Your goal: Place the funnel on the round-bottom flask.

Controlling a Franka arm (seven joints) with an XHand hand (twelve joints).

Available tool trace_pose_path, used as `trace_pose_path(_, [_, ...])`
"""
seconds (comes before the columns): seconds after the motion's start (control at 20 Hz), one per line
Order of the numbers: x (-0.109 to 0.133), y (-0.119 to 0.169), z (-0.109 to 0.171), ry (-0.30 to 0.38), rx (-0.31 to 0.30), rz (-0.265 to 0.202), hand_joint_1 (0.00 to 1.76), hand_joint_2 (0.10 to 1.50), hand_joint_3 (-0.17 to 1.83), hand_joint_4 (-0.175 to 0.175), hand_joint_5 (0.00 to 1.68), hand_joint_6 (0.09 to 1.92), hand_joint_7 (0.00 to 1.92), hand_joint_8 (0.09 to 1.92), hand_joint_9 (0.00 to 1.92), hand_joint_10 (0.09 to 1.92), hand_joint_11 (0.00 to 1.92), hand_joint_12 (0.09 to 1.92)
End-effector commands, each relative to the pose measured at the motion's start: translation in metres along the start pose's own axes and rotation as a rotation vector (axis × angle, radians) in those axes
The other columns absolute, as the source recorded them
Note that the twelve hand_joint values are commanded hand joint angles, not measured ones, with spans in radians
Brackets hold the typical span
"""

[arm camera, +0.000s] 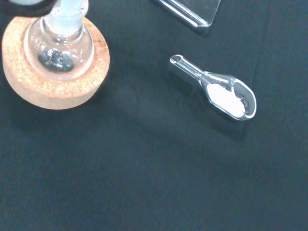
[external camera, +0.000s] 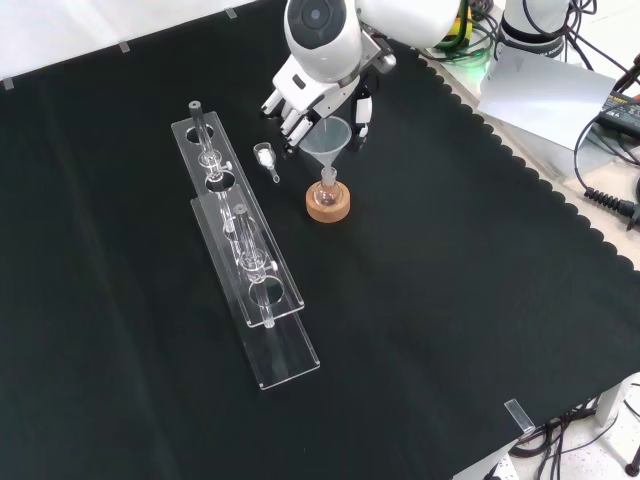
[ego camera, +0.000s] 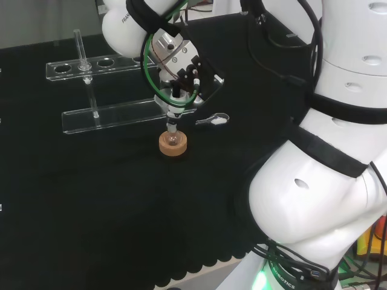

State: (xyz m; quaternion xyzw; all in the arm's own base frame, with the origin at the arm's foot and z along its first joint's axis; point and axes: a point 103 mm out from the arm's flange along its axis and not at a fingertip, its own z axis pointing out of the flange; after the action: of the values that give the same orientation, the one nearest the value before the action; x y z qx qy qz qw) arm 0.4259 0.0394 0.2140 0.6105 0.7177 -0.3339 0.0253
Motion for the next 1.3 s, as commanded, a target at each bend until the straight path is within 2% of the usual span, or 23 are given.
trace_pose_path(0.05, [0.0, -0.001, 0.004, 0.009, -0.007, 0.005, 0.66, 0.72, 0.39, -0.01, 0.37, 0.59, 0.59, 1.03, 0.89, 0.81, 0.27, 1.45])
trace_pose_path(0.4, [0.004, 0.0, 0.004, 0.004, -0.02, 0.006, 0.66, 0.72, 0.39, -0.015, 0.34, 0.55, 0.52, 1.04, 0.84, 0.82, 0.26, 1.46])
trace_pose_path(0.5, [0.004, 0.0, 0.004, 0.006, -0.027, 0.004, 0.65, 0.72, 0.38, -0.02, 0.31, 0.46, 0.49, 1.05, 0.79, 0.83, 0.24, 1.47])
trace_pose_path(0.65, [0.006, 0.0, 0.003, 0.016, -0.026, -0.002, 0.63, 0.7, 0.37, -0.02, 0.26, 0.24, 0.26, 0.91, 0.67, 0.81, 0.21, 1.48])
trace_pose_path(0.8, [0.007, -0.001, 0.002, 0.022, -0.028, -0.006, 0.61, 0.68, 0.36, -0.021, 0.21, 0.12, 0.14, 0.83, 0.62, 0.79, 0.21, 1.48])
trace_pose_path(1.0, [0.005, -0.005, 0.003, 0.027, -0.049, -0.012, 0.58, 0.66, 0.34, -0.024, 0.14, 0.09, 0.02, 0.77, 0.56, 0.76, 0.2, 1.49])
trace_pose_path(1.3, [-0.004, -0.018, -0.001, 0.038, -0.093, -0.003, 0.54, 0.64, 0.3, -0.025, 0.12, 0.09, 0.0, 0.72, 0.51, 0.74, 0.2, 1.5])
